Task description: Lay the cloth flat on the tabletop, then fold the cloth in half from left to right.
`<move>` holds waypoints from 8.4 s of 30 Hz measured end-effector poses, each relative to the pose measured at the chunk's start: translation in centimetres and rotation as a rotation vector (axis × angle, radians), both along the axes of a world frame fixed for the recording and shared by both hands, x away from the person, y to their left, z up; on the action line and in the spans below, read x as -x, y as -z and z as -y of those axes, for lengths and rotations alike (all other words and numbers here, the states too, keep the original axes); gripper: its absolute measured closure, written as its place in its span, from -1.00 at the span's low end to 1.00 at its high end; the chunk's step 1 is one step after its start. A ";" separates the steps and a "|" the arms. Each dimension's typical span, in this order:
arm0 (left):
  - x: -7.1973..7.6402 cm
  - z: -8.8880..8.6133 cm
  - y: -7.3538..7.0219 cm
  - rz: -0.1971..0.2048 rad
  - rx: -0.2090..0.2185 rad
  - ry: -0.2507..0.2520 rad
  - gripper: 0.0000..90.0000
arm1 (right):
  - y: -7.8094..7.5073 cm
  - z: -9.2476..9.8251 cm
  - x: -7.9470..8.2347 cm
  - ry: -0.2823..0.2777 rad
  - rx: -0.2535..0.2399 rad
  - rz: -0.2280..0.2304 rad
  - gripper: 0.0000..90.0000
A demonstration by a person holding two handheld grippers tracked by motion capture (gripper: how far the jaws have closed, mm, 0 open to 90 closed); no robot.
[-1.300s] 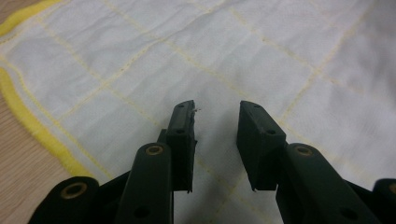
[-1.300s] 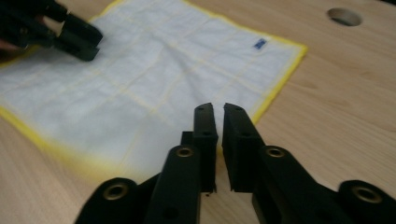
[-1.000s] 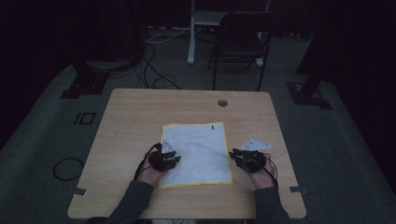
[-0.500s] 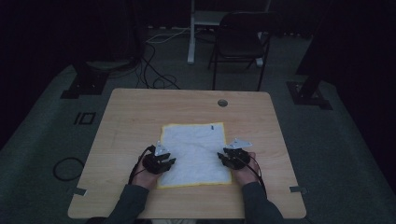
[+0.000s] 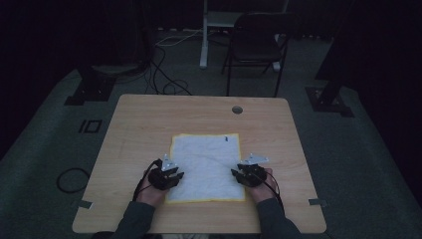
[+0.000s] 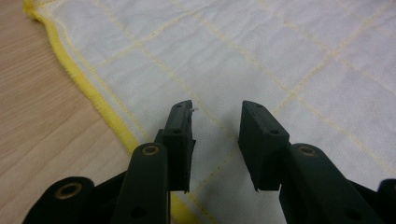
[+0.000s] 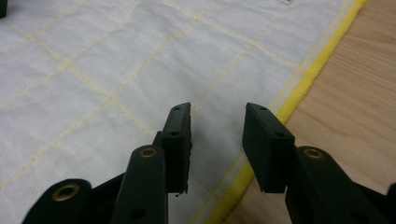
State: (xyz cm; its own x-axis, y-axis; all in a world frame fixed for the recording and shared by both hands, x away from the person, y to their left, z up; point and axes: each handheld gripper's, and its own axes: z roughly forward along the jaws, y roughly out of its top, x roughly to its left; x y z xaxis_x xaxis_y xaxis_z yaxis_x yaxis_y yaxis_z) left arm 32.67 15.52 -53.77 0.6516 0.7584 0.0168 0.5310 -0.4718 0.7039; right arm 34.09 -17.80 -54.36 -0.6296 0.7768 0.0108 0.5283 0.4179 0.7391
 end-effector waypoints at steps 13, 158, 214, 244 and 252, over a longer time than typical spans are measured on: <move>0.5 -0.3 -0.2 0.022 -0.012 -0.045 0.38 | 0.0 -0.5 1.6 0.018 0.008 -0.003 0.37; -2.3 4.2 -6.9 0.027 0.325 0.070 0.93 | 0.3 -0.2 0.4 0.005 -0.014 0.013 0.22; -3.4 11.6 -5.5 -0.038 0.308 0.186 0.95 | 0.2 -0.1 0.5 0.009 -0.005 0.016 0.14; -4.7 14.9 -2.0 -0.110 0.233 0.197 0.94 | -0.4 2.7 0.2 0.198 -0.028 0.049 0.14; -4.8 15.2 -1.2 -0.133 0.224 0.207 0.63 | -0.4 2.9 0.1 0.202 -0.027 0.047 0.14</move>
State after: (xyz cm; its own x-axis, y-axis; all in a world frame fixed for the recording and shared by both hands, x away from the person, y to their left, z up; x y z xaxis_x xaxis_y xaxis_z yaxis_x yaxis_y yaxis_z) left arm 37.48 0.37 -52.55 0.7773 0.5853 -0.2308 0.5342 -0.4203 0.7334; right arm 33.96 -20.68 -54.01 -0.4610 0.8874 0.0072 0.5641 0.2868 0.7743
